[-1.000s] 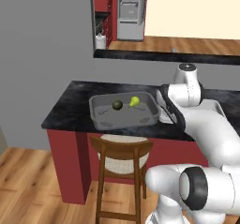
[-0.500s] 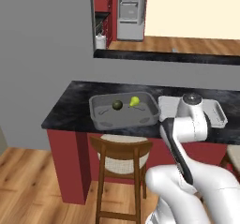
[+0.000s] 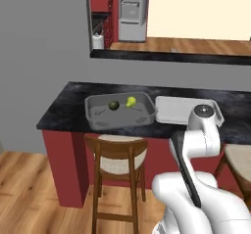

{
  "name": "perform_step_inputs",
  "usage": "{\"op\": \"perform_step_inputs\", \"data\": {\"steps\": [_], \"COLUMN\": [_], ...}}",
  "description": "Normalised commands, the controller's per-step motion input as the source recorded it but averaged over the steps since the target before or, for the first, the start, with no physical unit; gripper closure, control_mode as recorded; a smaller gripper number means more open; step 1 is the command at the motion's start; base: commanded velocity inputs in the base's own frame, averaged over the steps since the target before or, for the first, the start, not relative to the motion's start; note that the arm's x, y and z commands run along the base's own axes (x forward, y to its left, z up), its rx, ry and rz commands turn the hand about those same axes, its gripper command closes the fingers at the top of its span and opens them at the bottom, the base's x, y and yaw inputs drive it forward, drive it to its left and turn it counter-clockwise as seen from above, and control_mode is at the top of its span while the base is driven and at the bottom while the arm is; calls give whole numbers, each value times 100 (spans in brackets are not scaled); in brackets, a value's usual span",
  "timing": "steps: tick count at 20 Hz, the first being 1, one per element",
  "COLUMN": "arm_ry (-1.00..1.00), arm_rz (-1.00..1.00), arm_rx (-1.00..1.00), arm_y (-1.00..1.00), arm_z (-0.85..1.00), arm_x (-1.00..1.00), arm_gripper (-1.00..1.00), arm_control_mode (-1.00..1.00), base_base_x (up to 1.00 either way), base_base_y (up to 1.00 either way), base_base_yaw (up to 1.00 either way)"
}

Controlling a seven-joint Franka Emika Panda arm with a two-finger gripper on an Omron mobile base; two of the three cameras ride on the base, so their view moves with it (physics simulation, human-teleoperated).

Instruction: Place the cold items (pear and squash) from the fridge in one tupperware on the dining counter. Place the warm items (kebab skewer and hot dog) in the stove area in another tupperware.

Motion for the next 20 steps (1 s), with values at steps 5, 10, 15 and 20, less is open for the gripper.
{"op": "perform_step_inputs", "data": {"steps": [5,10,15,20], "arm_ry": [0,0,0,0], "arm_rz": [0,0,0,0], "arm_rx": [0,0,0,0], "arm_y": [0,0,0,0], "arm_z": [0,0,0,0], "arm_x": [0,0,0,0], "arm_gripper": [-100,-100,-100,-100], "arm_control_mode": [100,100,100,100], "base_base_x": [-32,-36,-21,0], "base_base_y": [-68,-91,-100,-100], "base_base_yaw": [-24,-29,-23,-12]}}
